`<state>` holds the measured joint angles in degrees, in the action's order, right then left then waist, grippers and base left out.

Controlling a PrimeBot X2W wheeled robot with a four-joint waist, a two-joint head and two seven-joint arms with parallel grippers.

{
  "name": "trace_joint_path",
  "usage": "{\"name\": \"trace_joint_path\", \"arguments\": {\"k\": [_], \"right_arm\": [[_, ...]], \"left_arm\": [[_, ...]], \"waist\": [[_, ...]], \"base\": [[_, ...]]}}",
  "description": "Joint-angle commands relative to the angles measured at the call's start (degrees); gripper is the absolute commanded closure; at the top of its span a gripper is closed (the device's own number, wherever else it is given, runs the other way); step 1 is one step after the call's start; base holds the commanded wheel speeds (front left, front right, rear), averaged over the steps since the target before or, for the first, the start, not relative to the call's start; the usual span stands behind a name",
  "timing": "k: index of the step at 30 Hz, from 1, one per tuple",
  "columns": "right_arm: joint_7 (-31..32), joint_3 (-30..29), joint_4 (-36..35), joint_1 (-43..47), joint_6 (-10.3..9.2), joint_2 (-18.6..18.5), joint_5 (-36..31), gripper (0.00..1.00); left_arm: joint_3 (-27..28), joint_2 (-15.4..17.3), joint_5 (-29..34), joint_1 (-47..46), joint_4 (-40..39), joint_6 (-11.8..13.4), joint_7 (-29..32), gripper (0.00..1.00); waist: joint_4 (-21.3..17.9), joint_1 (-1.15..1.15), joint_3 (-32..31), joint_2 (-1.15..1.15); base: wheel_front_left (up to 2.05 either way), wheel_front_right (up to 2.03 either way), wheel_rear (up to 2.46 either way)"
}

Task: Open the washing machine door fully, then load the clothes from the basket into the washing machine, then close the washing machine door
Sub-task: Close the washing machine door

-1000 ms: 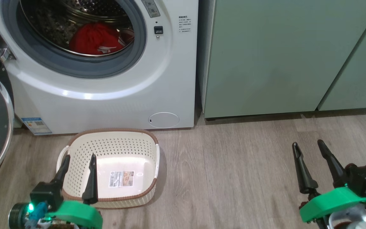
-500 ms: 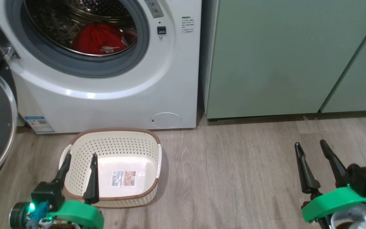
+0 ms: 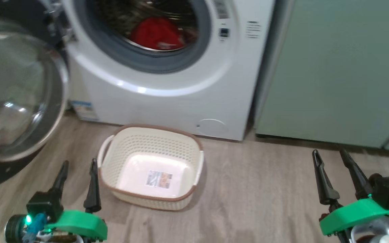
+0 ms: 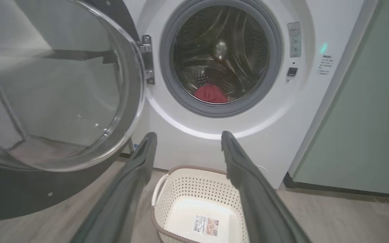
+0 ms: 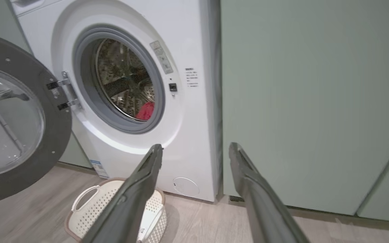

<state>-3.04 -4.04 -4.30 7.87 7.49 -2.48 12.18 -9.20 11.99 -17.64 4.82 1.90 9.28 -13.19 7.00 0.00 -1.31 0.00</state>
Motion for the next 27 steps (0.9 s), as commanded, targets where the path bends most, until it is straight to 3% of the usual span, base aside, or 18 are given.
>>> {"name": "trace_joint_path", "arguments": {"k": [1,8,16,27], "right_arm": [[-0.3,1.4,-2.4,-1.2,0.00,-0.4,0.3,0.00],[-0.3,1.7,-2.8,-0.9,0.00,-0.4,0.6,0.00],[-0.2,2.5,-2.4,-0.9,0.00,-0.4,1.1,0.00],[-0.3,3.0,-2.0,-0.9,0.00,-0.4,1.2,0.00]], "left_arm": [[2.4,0.7,-0.2,-2.3,-2.1,0.3,-0.4,0.00],[3.1,0.6,-0.9,-1.8,-2.5,1.0,-0.5,0.00],[3.3,0.8,-1.2,-1.2,-2.9,1.5,-0.6,0.00],[3.7,1.2,-1.7,-1.0,-3.2,1.8,-0.8,0.00]], "waist": [[4.3,0.00,-0.2,0.00],[13.0,0.00,-0.6,0.00],[19.7,0.00,-0.6,0.00],[20.9,0.00,-0.3,0.00]], "base": [[0.00,0.00,0.00],[0.00,0.00,0.00],[0.00,0.00,0.00],[0.00,0.00,0.00]]}}
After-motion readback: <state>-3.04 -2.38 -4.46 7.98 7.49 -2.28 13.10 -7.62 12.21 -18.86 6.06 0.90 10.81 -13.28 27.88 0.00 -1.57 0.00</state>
